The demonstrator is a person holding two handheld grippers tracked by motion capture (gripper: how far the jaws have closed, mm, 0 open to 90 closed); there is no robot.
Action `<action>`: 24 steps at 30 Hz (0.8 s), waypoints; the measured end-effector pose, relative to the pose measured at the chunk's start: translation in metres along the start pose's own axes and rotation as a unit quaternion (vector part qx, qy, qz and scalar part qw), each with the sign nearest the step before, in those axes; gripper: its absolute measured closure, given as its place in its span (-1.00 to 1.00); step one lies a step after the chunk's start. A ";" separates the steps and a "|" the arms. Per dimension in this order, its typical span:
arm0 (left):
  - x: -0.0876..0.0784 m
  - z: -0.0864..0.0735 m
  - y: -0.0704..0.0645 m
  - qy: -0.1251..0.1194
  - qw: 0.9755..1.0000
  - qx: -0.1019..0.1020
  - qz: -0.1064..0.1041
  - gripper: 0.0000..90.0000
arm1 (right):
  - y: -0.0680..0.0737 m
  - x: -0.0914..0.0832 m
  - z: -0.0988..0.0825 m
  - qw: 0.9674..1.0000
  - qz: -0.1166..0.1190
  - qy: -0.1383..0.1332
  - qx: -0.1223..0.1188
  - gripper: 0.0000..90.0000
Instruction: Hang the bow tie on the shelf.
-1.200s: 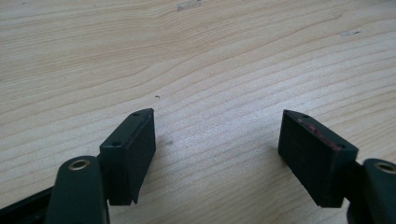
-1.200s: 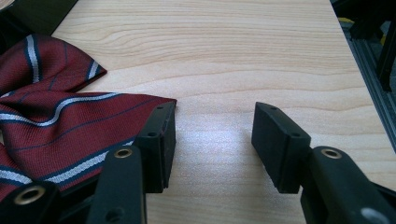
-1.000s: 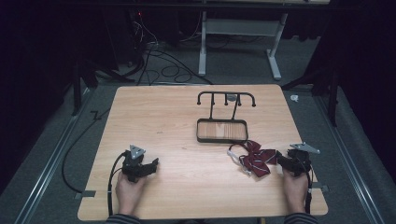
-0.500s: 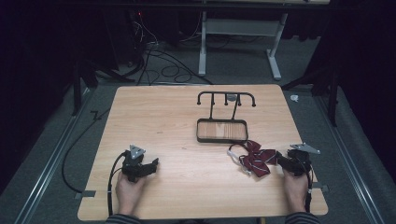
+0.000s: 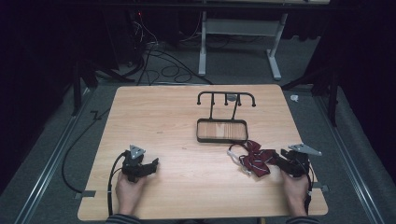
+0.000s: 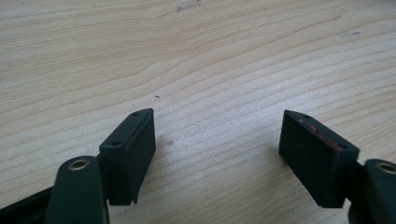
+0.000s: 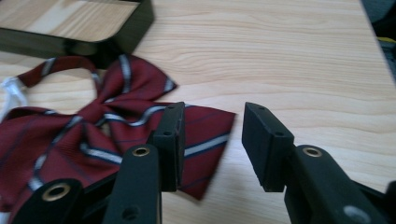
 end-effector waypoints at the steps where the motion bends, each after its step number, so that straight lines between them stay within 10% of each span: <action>1: 0.000 0.000 0.000 0.000 1.000 0.000 0.000 -0.39 | 0.004 0.000 0.000 1.000 0.005 -0.001 -0.002 0.37; 24: 0.000 0.000 0.000 -0.001 1.000 -0.001 -0.001 -0.39 | 0.070 0.024 0.017 0.993 0.103 0.012 -0.059 0.55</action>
Point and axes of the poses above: each handheld gripper's, and its own axes: x roughly forward along the jaws, z roughly out of its top, y roughly to its left, the point moved 7 cm from there along x, roughly forward along the jaws, and after that the axes turned 11 degrees about -y, right-handed, at the moved point
